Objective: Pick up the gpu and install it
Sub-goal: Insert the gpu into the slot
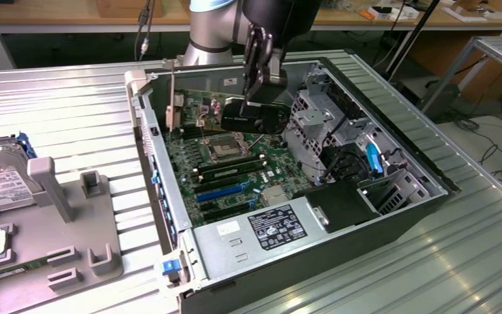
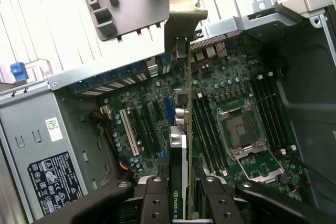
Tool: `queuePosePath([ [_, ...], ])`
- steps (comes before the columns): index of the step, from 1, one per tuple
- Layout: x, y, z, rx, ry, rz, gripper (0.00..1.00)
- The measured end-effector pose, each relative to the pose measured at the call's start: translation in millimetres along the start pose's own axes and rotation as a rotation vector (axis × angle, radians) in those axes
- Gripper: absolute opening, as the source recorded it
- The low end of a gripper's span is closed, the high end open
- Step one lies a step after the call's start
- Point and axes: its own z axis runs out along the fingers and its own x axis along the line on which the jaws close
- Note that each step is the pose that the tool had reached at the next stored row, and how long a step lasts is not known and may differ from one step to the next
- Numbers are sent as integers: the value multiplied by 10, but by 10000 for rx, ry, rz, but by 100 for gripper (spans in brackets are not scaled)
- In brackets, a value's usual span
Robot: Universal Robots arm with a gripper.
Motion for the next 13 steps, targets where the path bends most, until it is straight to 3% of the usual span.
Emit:
queuePosePath([
  [13,0,0,0,-19,61,-869,27],
])
